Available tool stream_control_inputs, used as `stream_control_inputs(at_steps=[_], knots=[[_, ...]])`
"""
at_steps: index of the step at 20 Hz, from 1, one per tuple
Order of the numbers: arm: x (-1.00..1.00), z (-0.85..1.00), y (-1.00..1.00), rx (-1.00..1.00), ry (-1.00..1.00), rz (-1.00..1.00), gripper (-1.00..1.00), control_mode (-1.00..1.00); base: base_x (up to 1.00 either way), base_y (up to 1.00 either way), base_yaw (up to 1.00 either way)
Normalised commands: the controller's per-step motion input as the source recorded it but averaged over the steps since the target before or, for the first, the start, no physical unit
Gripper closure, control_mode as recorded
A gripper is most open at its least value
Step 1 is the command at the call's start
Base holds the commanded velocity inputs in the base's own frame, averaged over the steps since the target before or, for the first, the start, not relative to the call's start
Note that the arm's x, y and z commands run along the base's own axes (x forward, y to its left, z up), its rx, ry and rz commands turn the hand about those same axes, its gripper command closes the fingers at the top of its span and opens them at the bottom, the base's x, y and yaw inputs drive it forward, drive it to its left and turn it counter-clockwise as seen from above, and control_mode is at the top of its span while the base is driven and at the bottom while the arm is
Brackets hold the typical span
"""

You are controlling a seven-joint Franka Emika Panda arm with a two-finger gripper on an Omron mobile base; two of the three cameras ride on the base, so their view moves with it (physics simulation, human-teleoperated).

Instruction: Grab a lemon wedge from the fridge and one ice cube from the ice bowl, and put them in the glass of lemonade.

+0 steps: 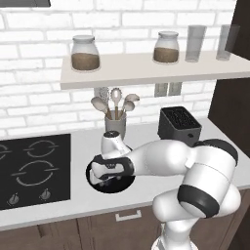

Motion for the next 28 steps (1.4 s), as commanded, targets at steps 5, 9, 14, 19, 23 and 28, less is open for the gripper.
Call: stream_control_inputs(at_steps=[5, 9, 14, 19, 23, 28], knots=[[0.0, -0.02, -0.05, 0.0, 0.0, 0.0, -1.0, -1.0, 0.0, 0.0, 0.0], [0.0, 0.05, 0.04, 0.0, 0.0, 0.0, -1.0, -1.0, 0.0, 0.0, 0.0], [0.01, 0.06, 0.02, 0.0, 0.01, 0.0, -1.0, -1.0, 0.0, 0.0, 0.0], [0.09, 0.0, -0.01, 0.0, 0.0, 0.0, -1.0, -1.0, 0.0, 0.0, 0.0], [0.05, 0.0, 0.0, 0.0, 0.0, 0.0, -1.0, -1.0, 0.0, 0.0, 0.0], [0.0, 0.0, 0.0, 0.0, 0.0, 0.0, -1.0, -1.0, 0.0, 0.0, 0.0]])
